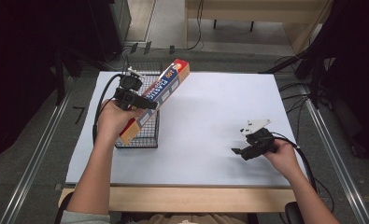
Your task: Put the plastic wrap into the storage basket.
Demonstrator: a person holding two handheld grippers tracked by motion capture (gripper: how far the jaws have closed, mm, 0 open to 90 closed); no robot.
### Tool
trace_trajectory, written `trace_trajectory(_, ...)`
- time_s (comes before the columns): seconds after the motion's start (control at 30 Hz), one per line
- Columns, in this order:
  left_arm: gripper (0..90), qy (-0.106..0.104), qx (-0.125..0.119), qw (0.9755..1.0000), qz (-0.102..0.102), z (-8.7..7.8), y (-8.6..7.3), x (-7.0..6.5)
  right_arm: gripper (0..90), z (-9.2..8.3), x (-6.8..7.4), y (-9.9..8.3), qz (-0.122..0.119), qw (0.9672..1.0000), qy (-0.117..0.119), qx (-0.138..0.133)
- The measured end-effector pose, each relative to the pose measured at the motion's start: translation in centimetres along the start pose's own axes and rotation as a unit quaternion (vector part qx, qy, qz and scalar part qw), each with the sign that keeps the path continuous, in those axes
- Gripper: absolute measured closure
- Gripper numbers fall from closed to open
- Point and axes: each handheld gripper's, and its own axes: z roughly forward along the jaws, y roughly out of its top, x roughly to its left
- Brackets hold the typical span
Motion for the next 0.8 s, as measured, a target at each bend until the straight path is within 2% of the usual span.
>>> trace_trajectory(0.07,39.7,0.001,-0.004,0.9999,-0.010,-0.2,0.2,0.5,20.5,0.0,0.0,0.0,-0.006,1.0000,0.000,0.000)
trace_trajectory(0.17,39.7,0.024,-0.003,0.9995,-0.018,-0.4,0.7,1.0,20.6,0.0,0.1,0.0,-0.002,1.0000,0.003,-0.004)
trace_trajectory(0.27,39.6,0.032,-0.004,0.9991,-0.026,-0.3,0.9,1.6,20.6,0.1,0.0,0.0,-0.005,1.0000,0.004,-0.005)
trace_trajectory(0.37,39.6,0.058,-0.004,0.9976,-0.037,0.0,1.0,2.0,20.6,0.2,0.1,0.1,-0.002,1.0000,0.005,-0.001)
trace_trajectory(0.43,39.7,0.064,-0.010,0.9963,-0.056,0.2,1.1,2.6,20.6,0.3,0.0,0.1,-0.003,1.0000,0.003,-0.003)
trace_trajectory(0.57,39.6,0.077,-0.007,0.9938,-0.079,0.7,1.4,3.2,20.6,0.3,0.0,0.1,-0.005,1.0000,0.003,-0.001)
trace_trajectory(0.67,39.6,0.101,0.001,0.9904,-0.095,1.4,1.6,3.4,20.6,0.3,0.0,0.1,-0.004,1.0000,0.002,-0.001)
trace_trajectory(0.8,39.6,0.113,0.005,0.9866,-0.118,2.3,1.9,3.8,20.6,0.3,0.0,0.1,-0.005,1.0000,0.002,0.000)
